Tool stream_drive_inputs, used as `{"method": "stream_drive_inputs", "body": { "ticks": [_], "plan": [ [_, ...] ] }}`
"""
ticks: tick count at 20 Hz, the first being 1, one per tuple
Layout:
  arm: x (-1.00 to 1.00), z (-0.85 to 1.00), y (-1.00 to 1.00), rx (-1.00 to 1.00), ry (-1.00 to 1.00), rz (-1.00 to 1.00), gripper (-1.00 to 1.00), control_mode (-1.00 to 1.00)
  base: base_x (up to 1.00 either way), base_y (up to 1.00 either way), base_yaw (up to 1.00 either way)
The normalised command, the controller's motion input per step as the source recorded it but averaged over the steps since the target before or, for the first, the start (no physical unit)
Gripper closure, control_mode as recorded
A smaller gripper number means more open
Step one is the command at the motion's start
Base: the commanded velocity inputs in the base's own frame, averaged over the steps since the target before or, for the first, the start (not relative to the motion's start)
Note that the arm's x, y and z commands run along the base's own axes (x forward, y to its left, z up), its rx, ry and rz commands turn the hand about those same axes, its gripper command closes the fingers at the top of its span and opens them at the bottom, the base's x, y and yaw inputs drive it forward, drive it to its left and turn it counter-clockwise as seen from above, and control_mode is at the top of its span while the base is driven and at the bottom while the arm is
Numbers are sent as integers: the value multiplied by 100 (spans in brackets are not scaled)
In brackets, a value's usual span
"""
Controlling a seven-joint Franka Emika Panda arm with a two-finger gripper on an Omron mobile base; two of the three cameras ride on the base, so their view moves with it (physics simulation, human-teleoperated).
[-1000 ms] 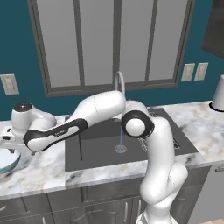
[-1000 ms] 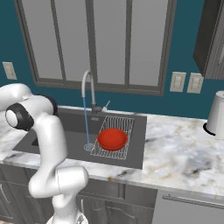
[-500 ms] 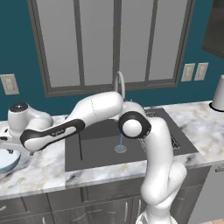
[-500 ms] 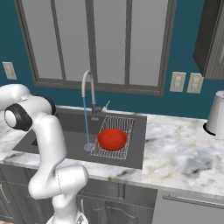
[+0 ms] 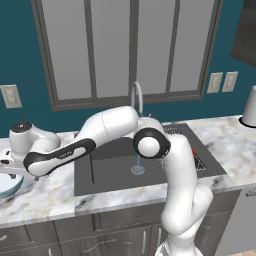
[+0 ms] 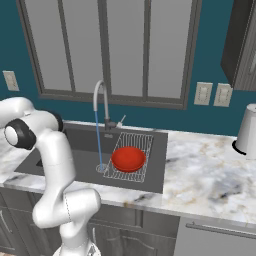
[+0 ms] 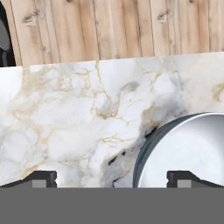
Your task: Rinse each bowl for a few seconds and place them down in the sink or on the counter.
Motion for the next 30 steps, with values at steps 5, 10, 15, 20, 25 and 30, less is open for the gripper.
{"method": "stream_drive_inputs", "body": {
  "ticks": [5,10,15,20,25,30],
  "plan": [
    [8,-8,1,0,-1,-1,-100,-100,0,0,0],
    [13,-3,3,0,-1,-1,-100,-100,0,0,0],
    [15,-10,8,0,0,-1,-100,-100,0,0,0],
    [19,-11,16,0,0,-1,-100,-100,0,0,0],
    [17,-8,20,0,0,-1,-100,-100,0,0,0],
    [15,-8,19,0,0,-1,-100,-100,0,0,0]
  ]
}}
